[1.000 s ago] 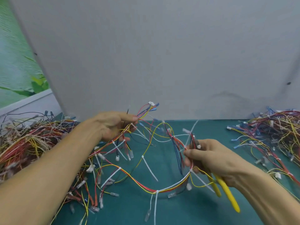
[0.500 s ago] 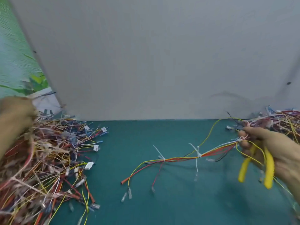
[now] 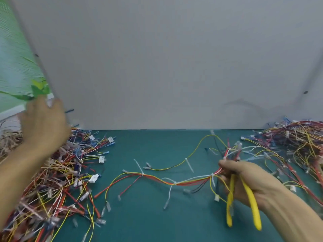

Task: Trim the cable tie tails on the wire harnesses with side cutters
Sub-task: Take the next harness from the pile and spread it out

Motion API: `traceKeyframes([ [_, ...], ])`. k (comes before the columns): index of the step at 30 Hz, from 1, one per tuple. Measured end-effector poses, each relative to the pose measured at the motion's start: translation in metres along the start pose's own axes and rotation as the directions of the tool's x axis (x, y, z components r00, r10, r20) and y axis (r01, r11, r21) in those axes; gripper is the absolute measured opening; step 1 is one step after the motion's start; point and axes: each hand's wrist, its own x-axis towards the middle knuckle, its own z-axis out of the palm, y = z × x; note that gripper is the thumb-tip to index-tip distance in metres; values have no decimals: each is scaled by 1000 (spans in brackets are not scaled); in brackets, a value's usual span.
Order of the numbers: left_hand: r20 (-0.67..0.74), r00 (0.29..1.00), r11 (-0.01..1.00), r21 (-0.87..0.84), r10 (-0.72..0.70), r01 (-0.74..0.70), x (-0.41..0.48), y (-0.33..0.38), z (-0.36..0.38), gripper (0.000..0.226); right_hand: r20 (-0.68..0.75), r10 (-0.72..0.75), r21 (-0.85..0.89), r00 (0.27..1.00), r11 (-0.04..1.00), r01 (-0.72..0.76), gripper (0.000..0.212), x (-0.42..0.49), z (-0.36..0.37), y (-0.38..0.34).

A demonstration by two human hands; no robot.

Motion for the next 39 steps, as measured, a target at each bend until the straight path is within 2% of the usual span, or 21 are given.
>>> traceKeyframes([
  [2,-57,972,956,-176,230,-236,-26,28,-2,19,41,2,-151,999,989,4,19,-5,-2,4],
  [3,12,940,903,-285,340,-323,-44,43,-5,13,61,6,-235,998,972,8,25,-10,-4,5],
  [4,120,899,849,-402,420,-343,-60,55,1,15,76,12,-311,997,950,12,31,-16,-7,5],
  [7,492,717,804,-572,493,-160,-99,80,26,34,98,21,-541,995,840,35,45,-37,-24,1],
  [9,651,611,789,-611,450,70,-115,88,41,37,74,-30,-838,997,540,78,45,-48,-44,-3],
  [11,774,509,736,-584,378,341,-122,91,52,35,34,-119,-999,992,24,37,37,-58,-65,-11],
  [12,821,457,706,-545,341,453,-122,90,55,35,10,-154,-991,988,-135,-11,32,-62,-75,-16],
  [13,856,414,663,-506,309,552,-122,89,56,35,-13,-199,-981,980,-186,-51,26,-63,-83,-21],
  [14,879,375,602,-475,293,642,-121,87,56,33,-21,-259,-984,966,-164,-66,21,-62,-91,-26],
  [15,895,340,520,-445,288,730,-119,86,57,32,-32,-329,-997,944,-53,-52,16,-59,-96,-31],
  [17,913,247,262,-337,324,904,-118,87,56,31,-112,-457,-918,882,387,84,10,-43,-100,-37],
  [18,909,200,116,-258,366,959,-118,88,55,33,-193,-433,-774,881,619,135,9,-30,-99,-39],
  [20,885,161,-106,-127,436,986,-123,92,55,37,-257,-143,-350,956,936,46,10,-3,-88,-36],
  [21,879,158,-174,-88,450,981,-125,95,55,41,-203,22,-151,979,987,-54,13,9,-80,-34],
  [24,852,184,-330,-14,490,944,-131,103,58,33,10,257,179,966,950,-255,17,37,-63,-25],
  [27,825,265,-407,-47,498,912,-132,110,62,16,148,245,267,958,923,-277,28,54,-49,-20],
  [29,820,331,-419,-125,467,899,-130,113,66,12,214,206,247,955,935,-257,18,56,-37,-19],
  [31,803,387,-421,-190,453,887,-125,114,66,10,231,162,208,960,955,-211,21,57,-30,-20],
  [35,802,499,-482,-312,328,818,-102,113,67,15,92,74,152,993,985,-87,14,50,-29,-30],
  [37,814,528,-444,-391,243,806,-98,111,71,12,-138,-92,-63,986,994,84,10,45,-34,-33],
  [39,833,527,-310,-461,172,831,-106,115,79,12,-300,-409,-548,862,814,195,18,41,-38,-28],
])
